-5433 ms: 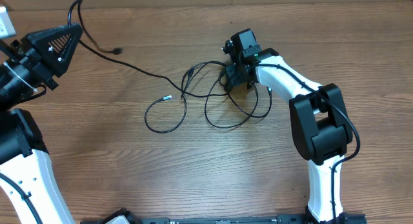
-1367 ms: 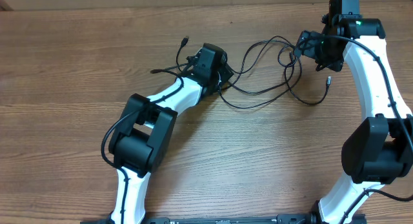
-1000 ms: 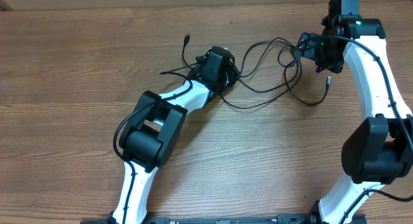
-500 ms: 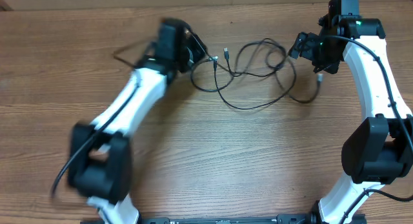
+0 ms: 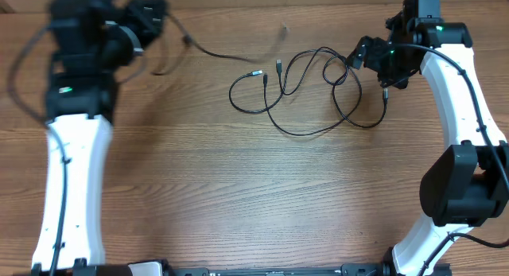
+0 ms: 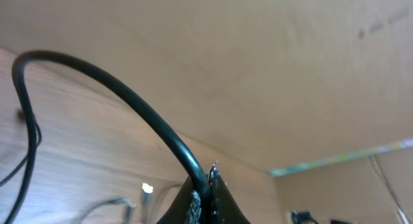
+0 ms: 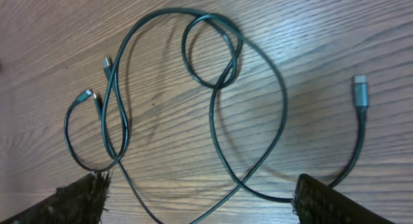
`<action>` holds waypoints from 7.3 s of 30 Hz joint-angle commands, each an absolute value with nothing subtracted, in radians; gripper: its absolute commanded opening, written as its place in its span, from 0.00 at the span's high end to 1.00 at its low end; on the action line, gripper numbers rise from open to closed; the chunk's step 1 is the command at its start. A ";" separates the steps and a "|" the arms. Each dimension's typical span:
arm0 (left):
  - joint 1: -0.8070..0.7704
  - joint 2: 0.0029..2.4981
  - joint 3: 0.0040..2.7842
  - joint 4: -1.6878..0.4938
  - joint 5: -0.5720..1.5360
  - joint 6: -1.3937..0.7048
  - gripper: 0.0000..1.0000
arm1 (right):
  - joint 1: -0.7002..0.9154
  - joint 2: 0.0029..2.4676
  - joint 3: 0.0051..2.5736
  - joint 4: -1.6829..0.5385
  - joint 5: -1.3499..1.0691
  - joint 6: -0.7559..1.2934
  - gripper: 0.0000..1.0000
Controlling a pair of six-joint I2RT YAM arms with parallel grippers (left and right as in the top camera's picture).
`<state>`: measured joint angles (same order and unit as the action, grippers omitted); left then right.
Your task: Untangle cables
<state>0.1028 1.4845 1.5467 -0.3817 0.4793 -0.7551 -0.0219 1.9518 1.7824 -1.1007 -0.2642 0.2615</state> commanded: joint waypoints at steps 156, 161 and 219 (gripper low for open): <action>-0.498 1.776 2.138 -0.611 0.264 -0.015 0.96 | 0.090 1.868 1.766 -1.035 -0.988 0.256 0.00; -0.498 1.776 2.138 -0.617 0.264 -0.016 0.96 | 0.158 1.868 1.766 -0.844 -0.896 0.572 0.00; -0.124 1.612 2.139 -0.570 0.699 -0.139 0.96 | 0.270 1.868 1.767 -0.673 -0.836 -0.059 0.17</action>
